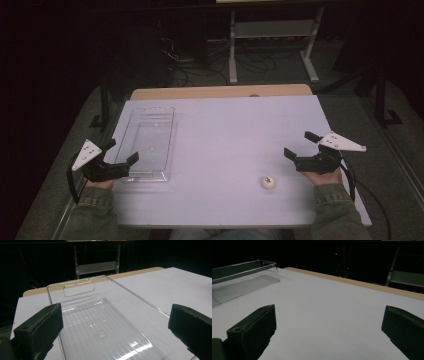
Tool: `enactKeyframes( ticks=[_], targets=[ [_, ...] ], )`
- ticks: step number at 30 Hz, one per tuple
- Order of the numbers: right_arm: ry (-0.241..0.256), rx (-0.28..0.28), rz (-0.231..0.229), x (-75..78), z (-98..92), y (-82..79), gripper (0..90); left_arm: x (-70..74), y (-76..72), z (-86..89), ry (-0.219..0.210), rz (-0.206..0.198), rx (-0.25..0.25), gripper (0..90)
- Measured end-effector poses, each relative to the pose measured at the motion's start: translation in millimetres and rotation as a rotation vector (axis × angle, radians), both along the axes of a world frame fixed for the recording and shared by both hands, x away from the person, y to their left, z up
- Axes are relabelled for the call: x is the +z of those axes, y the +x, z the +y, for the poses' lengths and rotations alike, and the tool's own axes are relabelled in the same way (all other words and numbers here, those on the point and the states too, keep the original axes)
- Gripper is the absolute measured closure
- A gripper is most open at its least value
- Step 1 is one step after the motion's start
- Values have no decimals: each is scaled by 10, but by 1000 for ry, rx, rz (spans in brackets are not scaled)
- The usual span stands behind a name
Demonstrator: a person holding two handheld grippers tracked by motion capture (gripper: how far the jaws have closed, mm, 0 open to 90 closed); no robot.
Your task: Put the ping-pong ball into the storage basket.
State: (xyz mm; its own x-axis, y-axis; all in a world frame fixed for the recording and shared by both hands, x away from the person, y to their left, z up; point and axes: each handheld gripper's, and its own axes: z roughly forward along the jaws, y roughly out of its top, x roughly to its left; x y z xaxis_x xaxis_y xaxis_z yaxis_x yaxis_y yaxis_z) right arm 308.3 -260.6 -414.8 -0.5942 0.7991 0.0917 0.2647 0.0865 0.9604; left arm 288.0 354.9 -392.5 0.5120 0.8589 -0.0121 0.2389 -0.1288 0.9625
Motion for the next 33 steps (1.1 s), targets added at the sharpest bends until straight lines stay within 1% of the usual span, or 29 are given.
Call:
enactKeyframes(
  ticks=[1,3,5,8,9,10,15,17,21,22,25,27,29,33],
  targets=[
    [3,-1,-3,1,-3,1,0,-2,-6,6,-2,1,1,0],
    [12,-5,-1,-5,-8,3,0,-18,-7,22,-12,16,7,0],
    [1,-2,3,-14,1,12,0,-25,11,29,-14,38,20,0],
    [-10,2,8,-19,14,12,0,9,15,3,-6,32,14,0],
    [-11,3,7,-18,17,11,0,27,19,-13,7,28,7,0],
    [-12,2,7,-18,17,12,0,40,23,-27,10,28,2,0],
    [-7,0,15,-25,5,21,0,82,50,-74,17,33,-20,0],
    [-7,-1,18,-27,3,26,0,97,67,-88,37,36,-30,0],
    [-9,-3,20,-29,4,28,0,125,86,-111,46,42,-37,0],
    [-8,-4,20,-28,3,26,0,139,88,-120,56,45,-41,0],
    [-7,-3,20,-25,-2,25,0,188,92,-168,82,38,-51,0],
    [-11,-9,18,-22,-5,22,0,231,93,-201,75,34,-63,0],
    [-9,-10,18,-18,-9,20,0,264,96,-230,77,30,-73,0],
    [-13,-11,19,-20,-12,21,0,325,113,-310,100,25,-101,0]
  ],
)
